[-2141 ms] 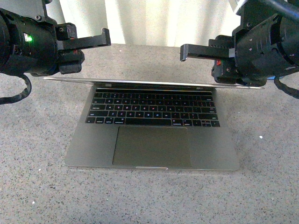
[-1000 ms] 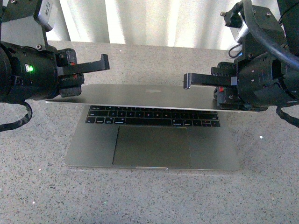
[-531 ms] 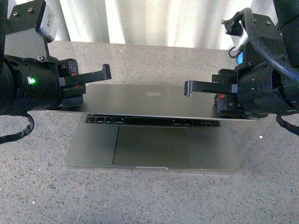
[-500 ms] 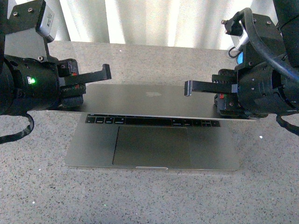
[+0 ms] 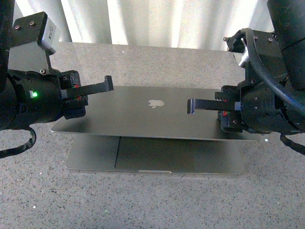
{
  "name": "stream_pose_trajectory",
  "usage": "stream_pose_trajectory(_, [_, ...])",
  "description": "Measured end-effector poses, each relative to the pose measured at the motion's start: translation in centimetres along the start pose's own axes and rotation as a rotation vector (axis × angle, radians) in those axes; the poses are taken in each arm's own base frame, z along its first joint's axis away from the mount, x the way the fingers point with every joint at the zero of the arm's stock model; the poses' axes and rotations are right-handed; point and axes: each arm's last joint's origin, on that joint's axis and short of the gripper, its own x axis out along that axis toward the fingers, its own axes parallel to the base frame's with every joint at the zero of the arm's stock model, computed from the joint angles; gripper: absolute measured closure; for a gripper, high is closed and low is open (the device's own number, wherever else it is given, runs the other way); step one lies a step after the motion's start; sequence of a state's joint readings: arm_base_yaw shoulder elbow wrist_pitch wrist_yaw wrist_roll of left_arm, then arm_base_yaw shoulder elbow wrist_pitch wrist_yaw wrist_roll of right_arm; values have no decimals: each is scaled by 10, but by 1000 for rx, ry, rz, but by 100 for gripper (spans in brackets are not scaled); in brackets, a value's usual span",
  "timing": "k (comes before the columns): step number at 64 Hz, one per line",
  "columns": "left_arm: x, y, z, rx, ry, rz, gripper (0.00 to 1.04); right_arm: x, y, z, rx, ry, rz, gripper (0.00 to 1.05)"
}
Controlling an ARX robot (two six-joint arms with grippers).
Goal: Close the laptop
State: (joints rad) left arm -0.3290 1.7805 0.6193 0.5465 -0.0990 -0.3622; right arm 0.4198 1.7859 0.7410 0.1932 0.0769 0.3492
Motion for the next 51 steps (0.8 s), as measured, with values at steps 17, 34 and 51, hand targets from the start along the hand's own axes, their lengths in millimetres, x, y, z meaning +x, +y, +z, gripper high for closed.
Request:
stream_pose_trajectory(17, [1, 1, -10, -4, 19, 5, 101, 1, -1, -4, 6, 9, -3, 104])
stream_pose_trajectory(34, [2, 2, -19, -9, 36, 6, 101, 2, -2, -5, 6, 10, -3, 104])
stream_pose_trajectory(51, [3, 2, -22, -22, 39, 5, 101, 3, -2, -8, 7, 15, -3, 104])
